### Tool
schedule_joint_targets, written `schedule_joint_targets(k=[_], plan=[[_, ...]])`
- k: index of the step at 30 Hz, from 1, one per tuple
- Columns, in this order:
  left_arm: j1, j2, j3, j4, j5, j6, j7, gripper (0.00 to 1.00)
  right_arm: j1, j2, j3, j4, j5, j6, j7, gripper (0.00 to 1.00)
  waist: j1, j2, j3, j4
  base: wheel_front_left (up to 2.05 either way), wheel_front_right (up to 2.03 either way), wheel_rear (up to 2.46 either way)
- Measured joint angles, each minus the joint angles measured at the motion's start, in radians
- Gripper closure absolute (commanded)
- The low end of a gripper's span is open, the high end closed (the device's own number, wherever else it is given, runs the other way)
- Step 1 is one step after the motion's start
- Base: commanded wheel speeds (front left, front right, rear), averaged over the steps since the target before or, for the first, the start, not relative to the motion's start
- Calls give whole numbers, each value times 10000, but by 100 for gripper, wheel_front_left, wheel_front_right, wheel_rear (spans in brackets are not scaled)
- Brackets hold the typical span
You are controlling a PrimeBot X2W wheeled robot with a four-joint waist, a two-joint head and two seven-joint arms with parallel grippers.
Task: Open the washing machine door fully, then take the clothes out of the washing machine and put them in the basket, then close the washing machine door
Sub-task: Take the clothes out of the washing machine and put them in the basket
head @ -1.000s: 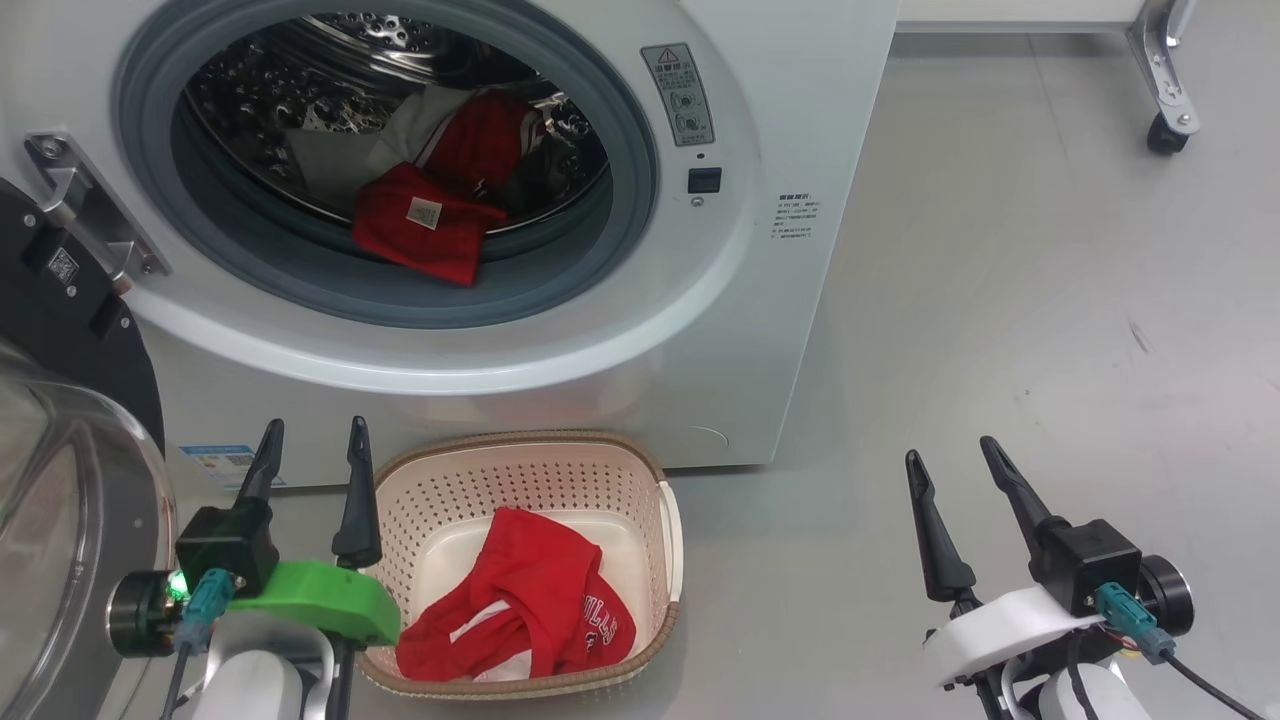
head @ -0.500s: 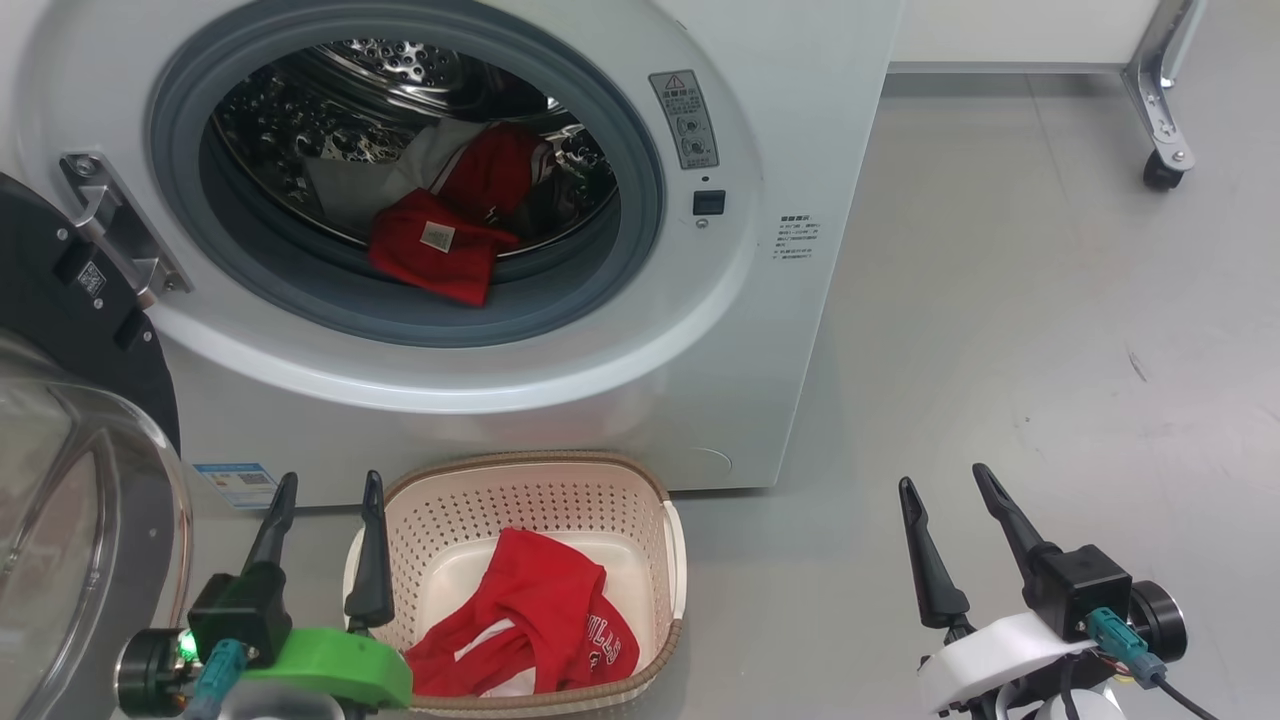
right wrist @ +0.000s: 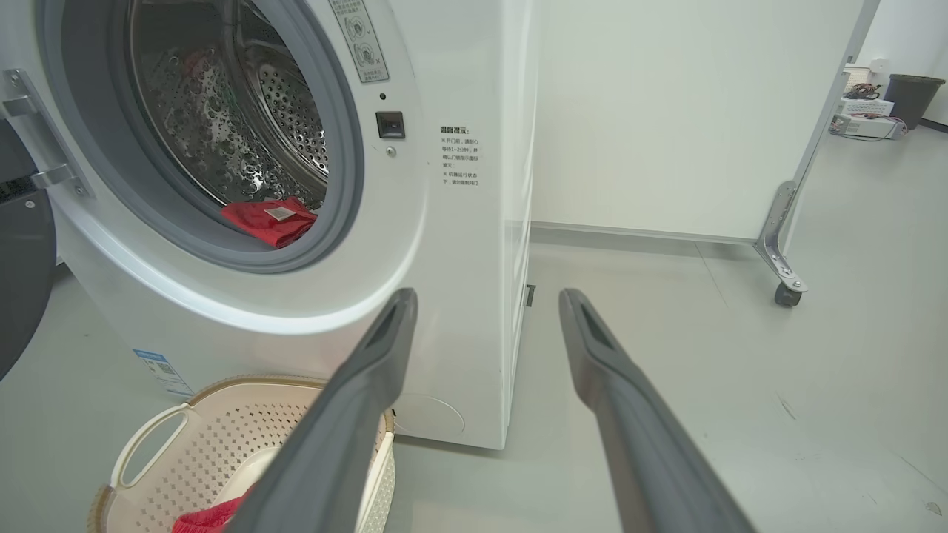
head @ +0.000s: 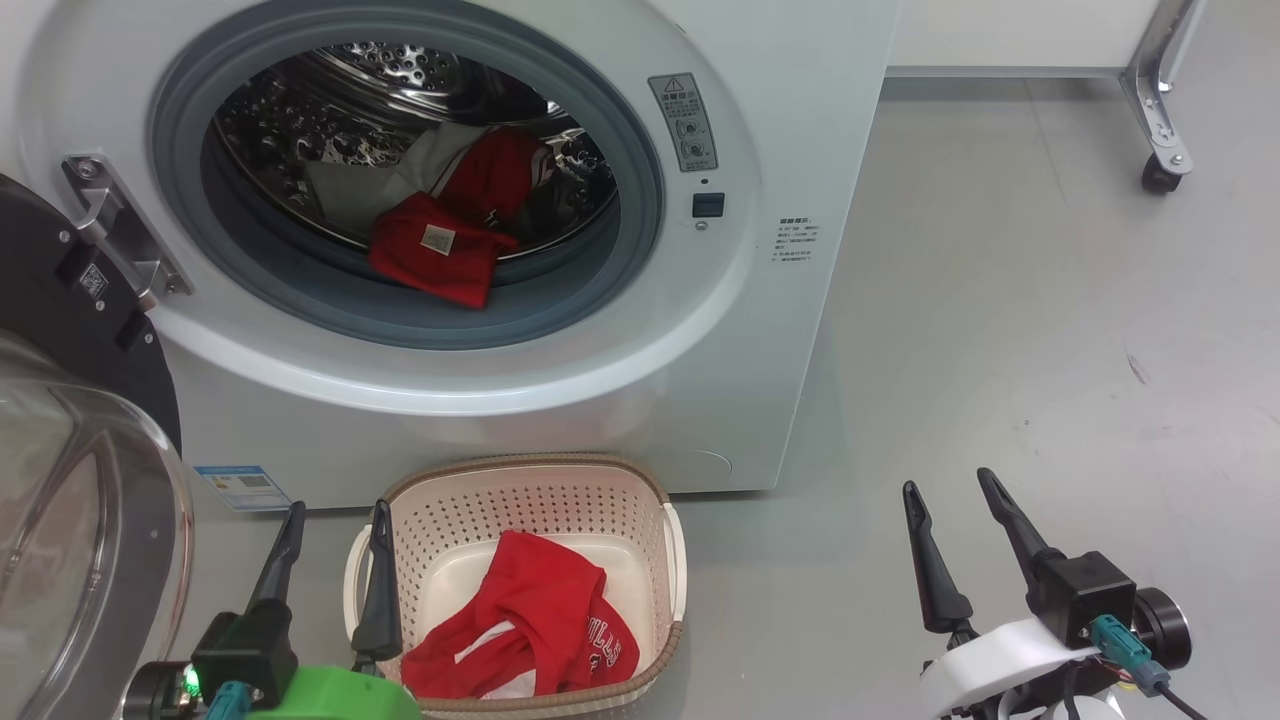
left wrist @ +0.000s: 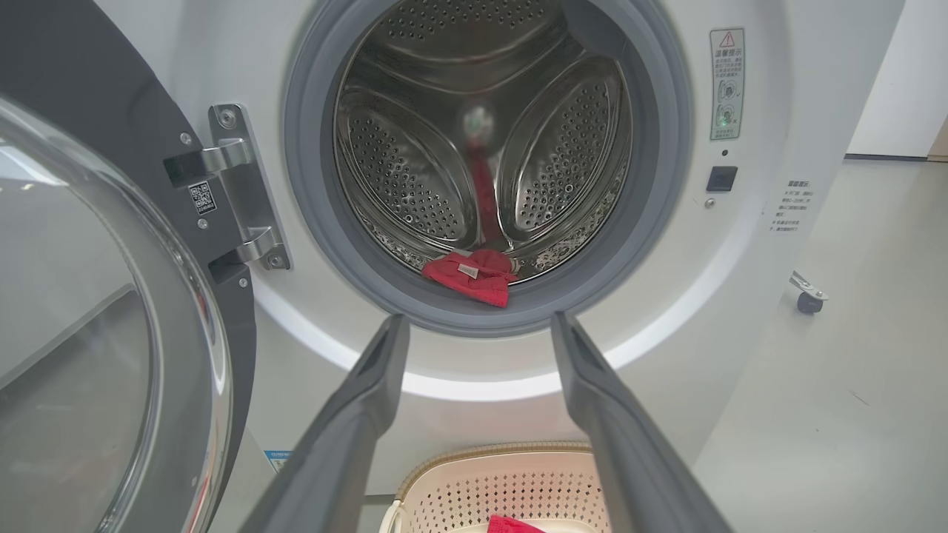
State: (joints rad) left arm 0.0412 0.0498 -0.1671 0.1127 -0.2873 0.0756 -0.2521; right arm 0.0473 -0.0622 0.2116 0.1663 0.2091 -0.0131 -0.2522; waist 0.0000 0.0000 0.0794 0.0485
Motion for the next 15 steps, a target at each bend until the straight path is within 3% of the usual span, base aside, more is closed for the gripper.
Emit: schedule_joint_targets(k=[15], plan=[[419, 0, -128, -516, 0, 100, 48, 0, 39, -13, 4, -100, 0, -86, 19, 0, 0, 0, -29, 83, 0, 0, 0]])
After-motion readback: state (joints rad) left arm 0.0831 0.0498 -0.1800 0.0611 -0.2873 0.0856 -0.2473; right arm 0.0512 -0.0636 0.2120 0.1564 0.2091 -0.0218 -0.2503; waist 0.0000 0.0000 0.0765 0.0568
